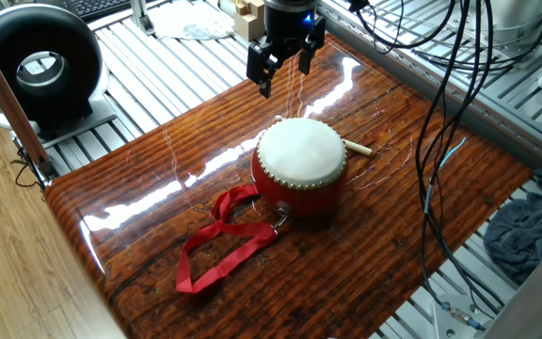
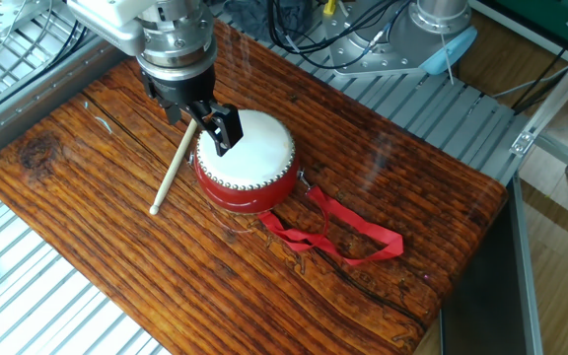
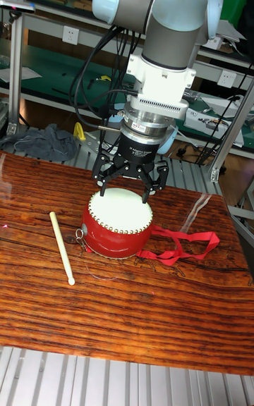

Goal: Play the drum

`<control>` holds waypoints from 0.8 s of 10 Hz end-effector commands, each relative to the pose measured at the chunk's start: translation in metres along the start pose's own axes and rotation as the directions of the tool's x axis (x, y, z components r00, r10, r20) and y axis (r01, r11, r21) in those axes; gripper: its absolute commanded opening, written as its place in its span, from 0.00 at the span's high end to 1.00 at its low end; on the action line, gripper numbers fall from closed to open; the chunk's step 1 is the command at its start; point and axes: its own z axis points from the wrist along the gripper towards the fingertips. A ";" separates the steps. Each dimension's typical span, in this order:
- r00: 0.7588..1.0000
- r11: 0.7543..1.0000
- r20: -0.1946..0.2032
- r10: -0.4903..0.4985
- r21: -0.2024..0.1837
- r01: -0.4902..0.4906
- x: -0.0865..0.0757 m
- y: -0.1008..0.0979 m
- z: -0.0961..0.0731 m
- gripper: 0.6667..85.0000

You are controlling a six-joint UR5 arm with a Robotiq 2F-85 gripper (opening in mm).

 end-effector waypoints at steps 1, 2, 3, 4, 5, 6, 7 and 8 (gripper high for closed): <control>1.000 1.000 0.000 0.000 0.000 0.000 0.000 0.002 0.000 1.00; 0.975 0.969 0.044 -0.218 0.131 0.211 -0.018 -0.027 0.000 1.00; 0.974 0.966 0.047 -0.220 0.149 0.211 -0.019 -0.027 0.002 1.00; 0.974 0.963 0.052 -0.220 0.168 0.209 -0.019 -0.027 0.004 1.00; 0.973 0.962 0.054 -0.223 0.174 0.210 -0.020 -0.027 0.005 1.00; 0.972 0.960 0.057 -0.229 0.175 0.216 -0.021 -0.027 0.005 1.00; 0.962 0.950 0.059 -0.265 0.187 0.250 -0.024 -0.030 0.003 1.00; 0.961 0.951 0.060 -0.271 0.171 0.258 -0.021 -0.026 0.001 1.00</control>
